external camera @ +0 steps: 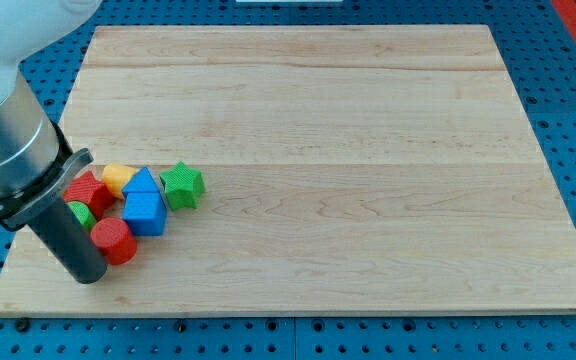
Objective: Move the yellow hexagon below the red star
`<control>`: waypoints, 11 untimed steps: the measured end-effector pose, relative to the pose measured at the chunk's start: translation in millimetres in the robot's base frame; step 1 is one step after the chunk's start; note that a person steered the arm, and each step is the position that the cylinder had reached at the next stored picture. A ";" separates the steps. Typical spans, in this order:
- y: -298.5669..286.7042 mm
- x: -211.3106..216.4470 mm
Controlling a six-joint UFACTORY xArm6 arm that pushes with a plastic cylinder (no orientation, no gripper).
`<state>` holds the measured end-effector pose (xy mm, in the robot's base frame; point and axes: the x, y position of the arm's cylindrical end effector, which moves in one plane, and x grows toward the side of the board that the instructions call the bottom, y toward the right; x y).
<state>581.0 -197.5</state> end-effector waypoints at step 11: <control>-86.9 -155.1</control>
<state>425.9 -284.4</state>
